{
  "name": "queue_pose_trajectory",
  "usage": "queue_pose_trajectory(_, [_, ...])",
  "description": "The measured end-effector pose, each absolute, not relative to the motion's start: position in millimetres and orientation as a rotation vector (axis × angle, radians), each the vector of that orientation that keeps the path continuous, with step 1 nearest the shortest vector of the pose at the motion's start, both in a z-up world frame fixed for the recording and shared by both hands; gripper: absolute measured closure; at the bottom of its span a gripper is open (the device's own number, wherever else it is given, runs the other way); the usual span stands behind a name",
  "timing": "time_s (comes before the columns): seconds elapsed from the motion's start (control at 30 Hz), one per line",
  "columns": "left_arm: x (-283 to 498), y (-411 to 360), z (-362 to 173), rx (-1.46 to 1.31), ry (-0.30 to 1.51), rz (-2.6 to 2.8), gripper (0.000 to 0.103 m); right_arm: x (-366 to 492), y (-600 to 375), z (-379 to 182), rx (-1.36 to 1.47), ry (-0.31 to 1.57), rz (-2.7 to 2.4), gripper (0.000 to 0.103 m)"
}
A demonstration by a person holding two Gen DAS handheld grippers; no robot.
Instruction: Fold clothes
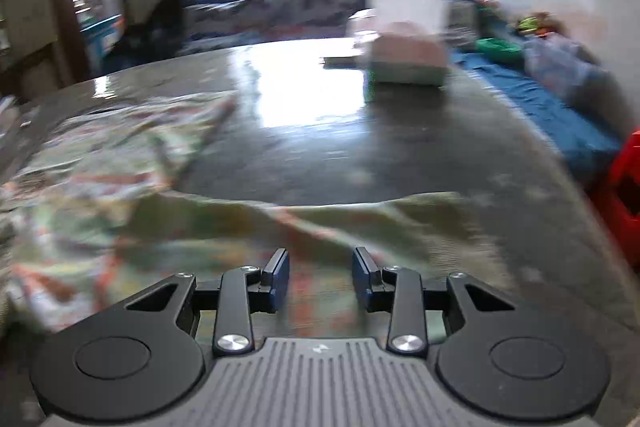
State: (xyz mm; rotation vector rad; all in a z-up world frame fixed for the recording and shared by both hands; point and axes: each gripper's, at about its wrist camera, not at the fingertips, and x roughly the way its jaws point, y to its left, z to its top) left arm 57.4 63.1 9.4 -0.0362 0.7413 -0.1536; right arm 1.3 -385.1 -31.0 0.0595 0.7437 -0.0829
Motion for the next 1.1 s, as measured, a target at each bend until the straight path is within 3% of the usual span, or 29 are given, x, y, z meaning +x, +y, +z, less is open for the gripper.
queue_pose_trajectory(0.1, [63,50,0,-0.018,0.767,-0.174,0.087,1,-401,-34,0.06,0.718,-0.144,0.062])
queue_pose_trajectory(0.43, [63,47,7,-0.001,0.755,-0.18,0.087,6,-415,-25,0.096,0.66,-0.161,0.06])
queue_pose_trajectory(1.1, [84,39,-1,0.031,0.748,-0.188,0.086,53,-417,-31,-0.018,0.685,-0.203,0.061])
